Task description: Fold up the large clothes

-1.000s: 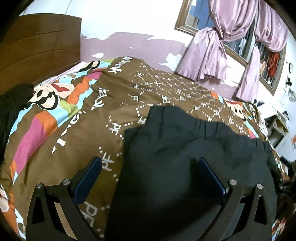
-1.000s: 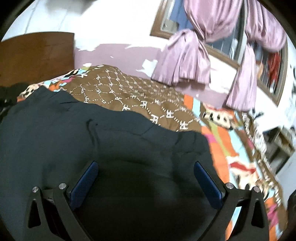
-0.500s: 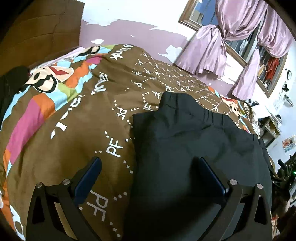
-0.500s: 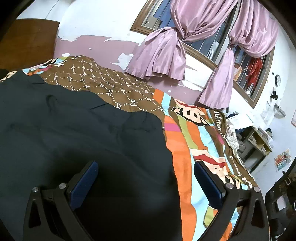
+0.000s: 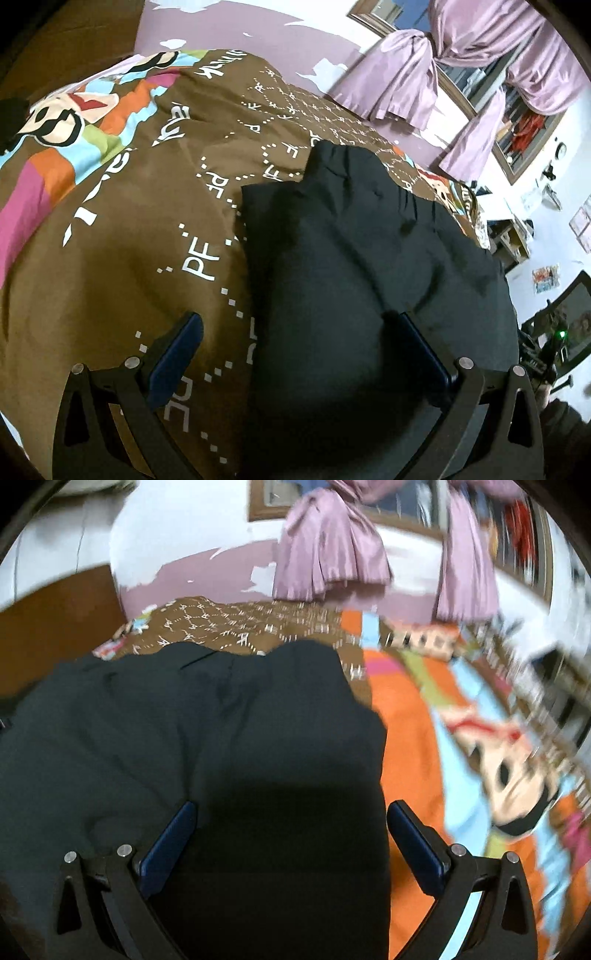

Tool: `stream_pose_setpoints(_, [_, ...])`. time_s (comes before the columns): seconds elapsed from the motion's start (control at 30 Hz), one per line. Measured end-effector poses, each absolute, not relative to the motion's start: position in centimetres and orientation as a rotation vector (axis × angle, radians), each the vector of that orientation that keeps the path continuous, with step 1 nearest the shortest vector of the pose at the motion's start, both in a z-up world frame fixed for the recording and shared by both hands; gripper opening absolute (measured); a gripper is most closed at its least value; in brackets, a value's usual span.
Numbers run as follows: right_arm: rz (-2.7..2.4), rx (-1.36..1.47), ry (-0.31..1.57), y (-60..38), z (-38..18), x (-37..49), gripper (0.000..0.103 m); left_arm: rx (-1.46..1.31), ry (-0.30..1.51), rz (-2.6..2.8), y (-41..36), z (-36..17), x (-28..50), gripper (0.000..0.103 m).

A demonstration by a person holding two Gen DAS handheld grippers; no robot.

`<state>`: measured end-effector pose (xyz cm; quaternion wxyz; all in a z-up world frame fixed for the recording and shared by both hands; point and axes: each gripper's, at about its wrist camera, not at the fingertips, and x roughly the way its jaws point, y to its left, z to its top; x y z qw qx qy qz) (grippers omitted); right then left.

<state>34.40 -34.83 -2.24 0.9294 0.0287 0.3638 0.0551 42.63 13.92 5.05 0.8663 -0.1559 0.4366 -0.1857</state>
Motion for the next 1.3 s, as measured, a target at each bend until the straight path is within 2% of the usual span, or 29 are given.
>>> stream_pose_setpoints(0.43, [0.285, 0.503, 0.896, -39.8, -5.4, 34.5, 0.103, -0.415, 0.998, -0.469, 14.3, 2.9, 43.7, 0.102])
stream_pose_setpoints(0.9, [0.421, 0.592, 0.959, -39.5, -5.0, 35.2, 0.103, -0.494, 1.059, -0.596, 16.5, 2.7, 44.7, 0.102])
stream_pose_setpoints(1.1, [0.435, 0.921, 0.905, -41.4, -6.1, 34.9, 0.103, -0.478, 1.087, -0.719, 15.4, 3.1, 44.0, 0.102])
stream_pose_setpoints(1.3, [0.415, 0.779, 0.911, -39.9, -5.7, 34.6, 0.103, -0.498, 1.097, -0.714, 16.6, 3.0, 44.2, 0.102])
